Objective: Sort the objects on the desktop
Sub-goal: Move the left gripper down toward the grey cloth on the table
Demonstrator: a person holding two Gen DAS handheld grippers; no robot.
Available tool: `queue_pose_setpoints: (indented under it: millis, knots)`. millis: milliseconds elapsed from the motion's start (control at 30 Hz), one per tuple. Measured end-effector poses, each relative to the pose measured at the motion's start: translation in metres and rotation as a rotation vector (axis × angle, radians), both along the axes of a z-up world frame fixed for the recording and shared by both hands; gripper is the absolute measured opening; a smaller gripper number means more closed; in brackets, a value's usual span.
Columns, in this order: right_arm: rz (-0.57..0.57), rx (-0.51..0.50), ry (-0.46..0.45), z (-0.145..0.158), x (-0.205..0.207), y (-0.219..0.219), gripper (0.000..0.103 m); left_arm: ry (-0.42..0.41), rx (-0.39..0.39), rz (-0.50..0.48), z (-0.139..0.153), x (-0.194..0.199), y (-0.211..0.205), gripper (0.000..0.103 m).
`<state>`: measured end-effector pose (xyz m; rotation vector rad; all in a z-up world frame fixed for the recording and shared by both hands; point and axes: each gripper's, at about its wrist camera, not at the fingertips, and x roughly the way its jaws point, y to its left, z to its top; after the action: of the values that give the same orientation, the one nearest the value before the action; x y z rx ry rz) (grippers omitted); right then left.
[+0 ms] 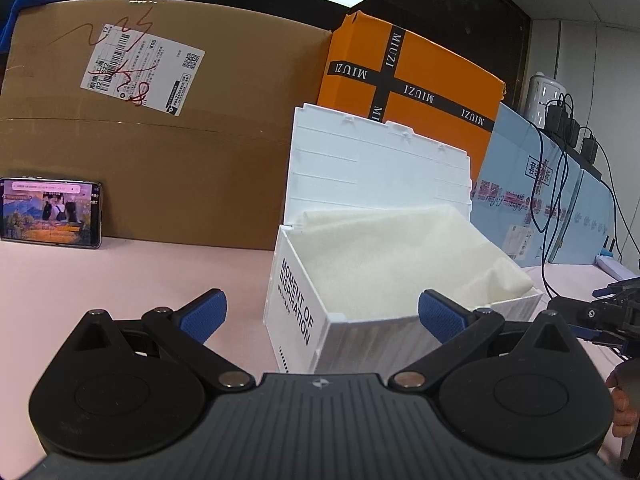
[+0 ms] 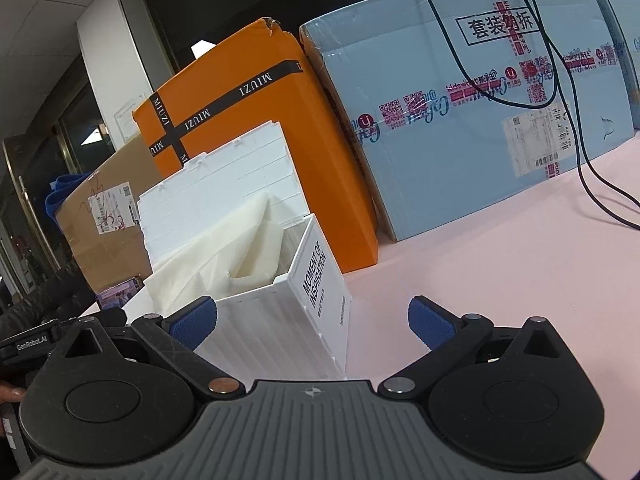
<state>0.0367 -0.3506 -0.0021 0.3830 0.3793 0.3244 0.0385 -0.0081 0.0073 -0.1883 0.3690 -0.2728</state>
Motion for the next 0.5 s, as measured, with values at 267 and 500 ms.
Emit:
queue_pose_setpoints:
  millis: [267,500]
  knots:
    - [0.003,0.003,0.016,-0.004,-0.014,0.0,0.103,0.054,-0.042,-0.081,-0.007,-0.026,-0.002,0.103]
    - [-0.019,0.013,0.041,-0.005,-0.04,-0.004,0.103,0.117,-0.069,-0.123,-0.013,-0.046,-0.001,0.103]
